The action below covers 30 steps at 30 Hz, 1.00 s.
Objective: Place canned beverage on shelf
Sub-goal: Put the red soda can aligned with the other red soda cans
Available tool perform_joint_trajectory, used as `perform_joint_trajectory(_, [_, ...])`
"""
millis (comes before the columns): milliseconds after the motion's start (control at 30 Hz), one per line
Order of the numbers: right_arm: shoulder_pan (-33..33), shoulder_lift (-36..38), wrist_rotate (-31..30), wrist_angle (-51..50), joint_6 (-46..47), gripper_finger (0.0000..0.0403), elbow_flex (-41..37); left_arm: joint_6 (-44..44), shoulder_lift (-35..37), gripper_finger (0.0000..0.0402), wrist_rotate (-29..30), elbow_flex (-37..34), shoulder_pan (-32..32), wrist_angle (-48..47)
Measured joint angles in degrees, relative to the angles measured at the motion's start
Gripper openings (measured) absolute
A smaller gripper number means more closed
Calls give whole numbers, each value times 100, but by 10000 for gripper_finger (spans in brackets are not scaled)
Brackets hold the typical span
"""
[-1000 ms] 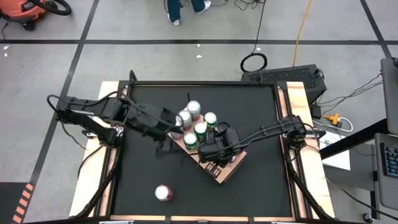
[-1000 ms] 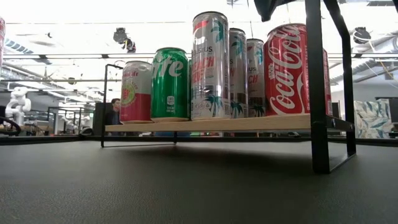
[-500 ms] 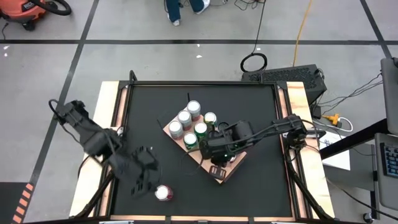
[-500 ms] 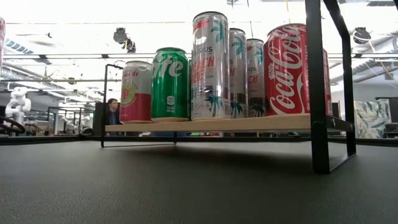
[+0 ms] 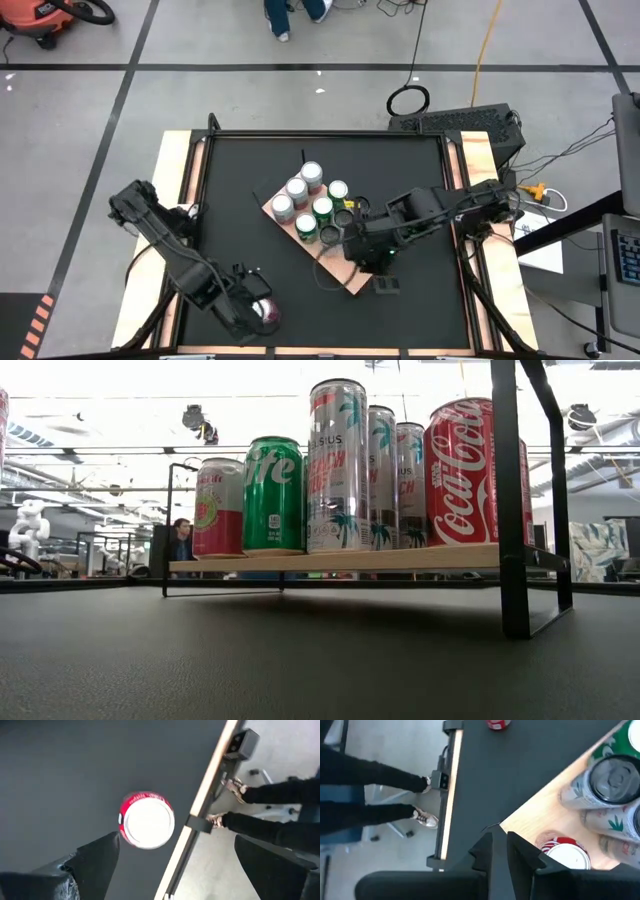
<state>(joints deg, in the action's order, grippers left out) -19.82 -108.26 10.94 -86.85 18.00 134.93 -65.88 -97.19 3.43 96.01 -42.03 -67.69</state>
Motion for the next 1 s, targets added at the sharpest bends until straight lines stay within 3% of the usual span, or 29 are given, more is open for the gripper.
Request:
perform_joint_trajectory(267, [-432,217,-18,-7,-528,33,0,-697,-168,395,-33,0,38,330])
perform_joint_trajectory(633, [-773,289,-37,-7,-543,33,0,-2504,-273,396,342,2,67,270])
perform_joint_trajectory(1000, [-839,352,-39,-111,-599,33,0,-3101,-430,396,51,2,91,261])
